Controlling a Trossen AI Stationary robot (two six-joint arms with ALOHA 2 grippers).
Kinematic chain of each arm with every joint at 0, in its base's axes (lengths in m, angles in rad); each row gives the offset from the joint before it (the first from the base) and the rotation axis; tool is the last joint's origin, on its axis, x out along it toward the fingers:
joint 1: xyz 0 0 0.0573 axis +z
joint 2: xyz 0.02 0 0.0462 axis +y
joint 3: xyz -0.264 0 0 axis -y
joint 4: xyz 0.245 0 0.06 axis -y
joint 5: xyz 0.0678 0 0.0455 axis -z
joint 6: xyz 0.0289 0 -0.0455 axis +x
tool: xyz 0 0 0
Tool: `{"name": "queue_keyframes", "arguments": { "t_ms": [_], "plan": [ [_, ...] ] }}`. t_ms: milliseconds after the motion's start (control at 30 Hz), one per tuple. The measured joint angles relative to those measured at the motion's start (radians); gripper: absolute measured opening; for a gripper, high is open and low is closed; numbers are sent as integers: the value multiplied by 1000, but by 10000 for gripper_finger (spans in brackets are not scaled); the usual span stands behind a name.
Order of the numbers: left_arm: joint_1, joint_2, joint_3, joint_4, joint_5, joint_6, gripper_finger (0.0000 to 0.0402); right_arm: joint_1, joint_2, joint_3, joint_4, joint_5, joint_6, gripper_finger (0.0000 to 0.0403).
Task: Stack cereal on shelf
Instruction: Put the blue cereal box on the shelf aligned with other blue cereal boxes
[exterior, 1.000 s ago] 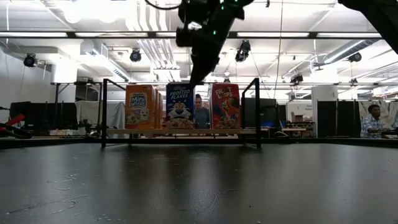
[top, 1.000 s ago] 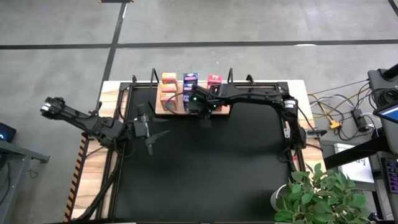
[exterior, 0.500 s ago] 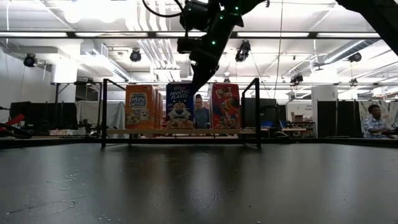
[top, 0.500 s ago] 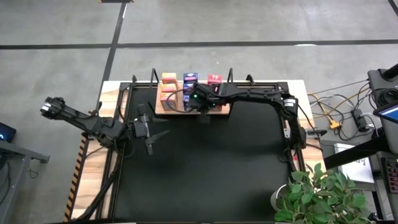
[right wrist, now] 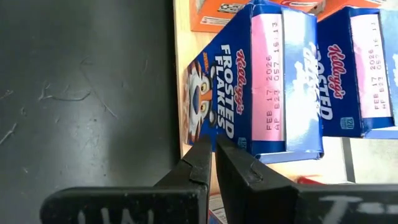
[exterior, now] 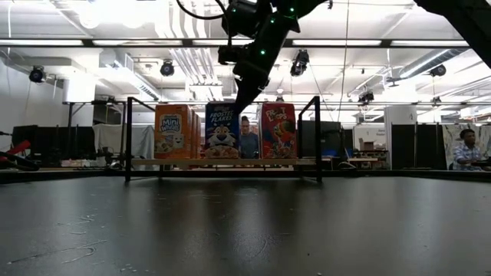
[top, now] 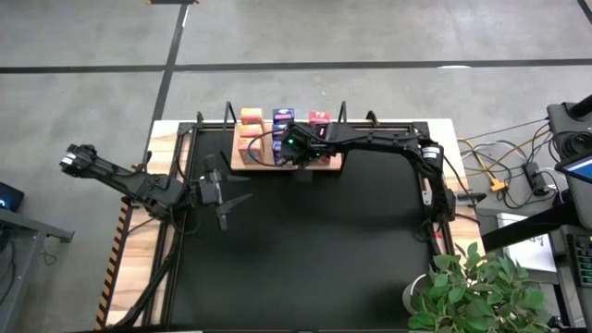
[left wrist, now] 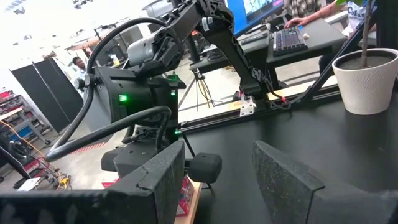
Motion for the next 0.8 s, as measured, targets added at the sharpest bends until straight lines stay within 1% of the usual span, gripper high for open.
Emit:
{"name": "queue_keyframes", "arguments": {
  "t_ms": [800],
  "plan": [
    [0, 0, 0, -1, 0, 0, 173, -4, 0, -1, -11, -2, -73, 12]
  ]
}}
